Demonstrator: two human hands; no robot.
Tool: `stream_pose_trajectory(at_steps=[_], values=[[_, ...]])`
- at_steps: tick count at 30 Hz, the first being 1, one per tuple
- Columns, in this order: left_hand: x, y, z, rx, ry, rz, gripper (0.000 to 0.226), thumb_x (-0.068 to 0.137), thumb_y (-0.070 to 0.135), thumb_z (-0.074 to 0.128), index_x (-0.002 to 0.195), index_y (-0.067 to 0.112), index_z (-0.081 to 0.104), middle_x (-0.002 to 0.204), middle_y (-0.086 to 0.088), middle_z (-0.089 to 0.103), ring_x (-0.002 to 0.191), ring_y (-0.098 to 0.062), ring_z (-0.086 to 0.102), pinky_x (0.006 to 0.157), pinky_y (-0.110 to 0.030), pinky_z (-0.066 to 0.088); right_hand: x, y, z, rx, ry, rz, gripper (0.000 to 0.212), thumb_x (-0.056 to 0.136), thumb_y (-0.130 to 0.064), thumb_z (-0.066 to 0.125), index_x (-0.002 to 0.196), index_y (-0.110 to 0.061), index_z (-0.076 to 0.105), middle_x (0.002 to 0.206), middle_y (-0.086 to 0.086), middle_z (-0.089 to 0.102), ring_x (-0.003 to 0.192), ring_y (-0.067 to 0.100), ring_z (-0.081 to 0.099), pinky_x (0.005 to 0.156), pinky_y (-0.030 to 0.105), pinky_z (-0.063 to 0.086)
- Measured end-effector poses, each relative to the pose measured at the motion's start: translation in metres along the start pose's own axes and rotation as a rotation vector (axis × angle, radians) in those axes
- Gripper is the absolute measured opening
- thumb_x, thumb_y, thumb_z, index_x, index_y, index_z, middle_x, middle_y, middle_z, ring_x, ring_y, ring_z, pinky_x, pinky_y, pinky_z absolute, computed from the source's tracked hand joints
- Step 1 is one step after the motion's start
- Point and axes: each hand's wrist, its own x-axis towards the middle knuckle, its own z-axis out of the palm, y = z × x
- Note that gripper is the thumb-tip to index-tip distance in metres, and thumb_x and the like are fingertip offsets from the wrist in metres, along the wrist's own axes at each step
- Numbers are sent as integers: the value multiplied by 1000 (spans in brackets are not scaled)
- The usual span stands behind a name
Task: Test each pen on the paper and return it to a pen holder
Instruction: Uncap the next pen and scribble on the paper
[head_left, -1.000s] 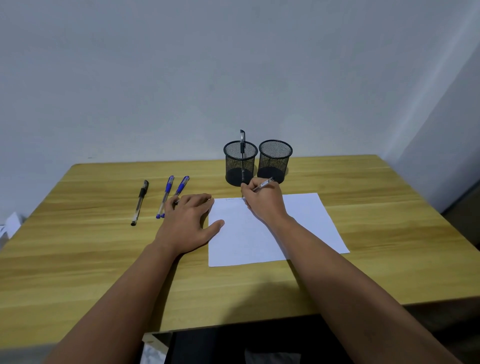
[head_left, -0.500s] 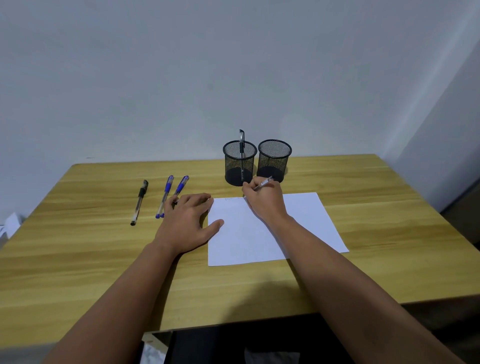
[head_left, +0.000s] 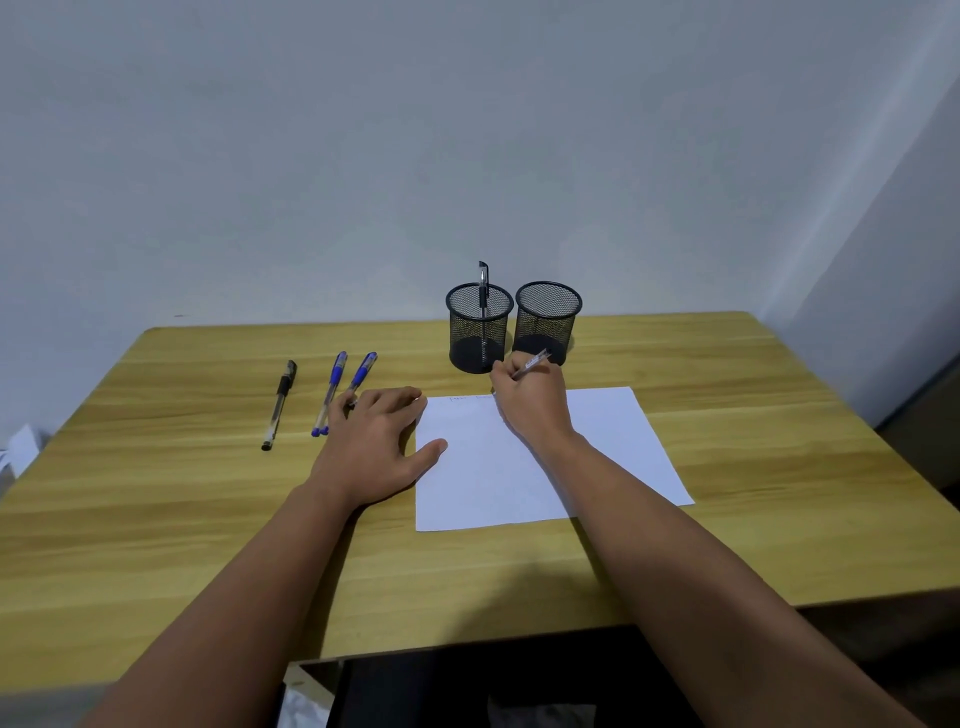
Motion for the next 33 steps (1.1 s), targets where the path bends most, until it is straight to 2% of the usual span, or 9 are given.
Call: stream_pose_trajectory(at_steps=[2,5,12,15,18,22,24,30,33], values=[[-1,-1,0,8,1,-2,69,87,76,40,138,34,59,147,15,52,139,-12,40,117,-56,18,1,-5,-4,116,39,95,43,96,-15,63,65,-9,35,58,11,39,57,23,38,50,33,33],[0,0,-1,13,-9,-1,71,87,76,39,139,33,59,148,14,52,139,-12,39,117,-56,18,3,-12,-9,219,38,184,41,101,-12,67,65,-11,47,51,6,52,44,23,46,42,24,36],[0,3,-7,5,-40,-3,78,87,78,36,147,30,51,152,11,49,142,-13,37,119,-56,14,0,-32,-15,359,-41,185,42,99,-25,77,69,-15,51,55,8,57,42,17,47,40,24,36],[1,3,-9,-84,100,-42,69,91,70,43,145,29,53,149,10,53,139,-15,43,116,-53,21,-5,-47,-22,399,-9,115,40,96,-25,81,72,-12,52,58,9,45,48,14,40,50,30,39],[5,-3,-15,-83,249,-201,50,95,50,49,137,27,62,136,3,62,130,-24,49,106,-49,29,-12,-60,-34,391,29,102,29,97,-19,80,86,-2,59,53,-2,49,44,2,44,46,19,44],[12,-10,-24,106,81,-346,36,91,47,58,119,29,73,125,0,65,123,-30,50,102,-51,30,-14,-68,-47,446,20,154,37,100,-26,76,96,10,71,69,4,71,46,11,52,55,30,50],[14,-10,-26,169,14,-358,33,91,50,55,109,31,76,119,1,65,120,-30,50,102,-51,30,-14,-68,-48,450,11,179,34,105,-27,69,100,6,75,73,6,74,46,11,53,48,26,46],[16,-9,-32,237,-16,-337,28,92,39,56,109,32,77,119,0,65,118,-30,50,101,-51,29,-17,-59,-52,349,2,134,23,102,-27,73,86,-11,67,66,1,68,46,9,55,47,21,46],[15,-13,-34,242,-18,-340,28,90,39,56,109,34,77,119,1,65,116,-29,50,100,-51,29,-22,-60,-53,393,-51,191,20,102,-27,73,93,-10,74,74,2,76,49,9,58,47,22,47]])
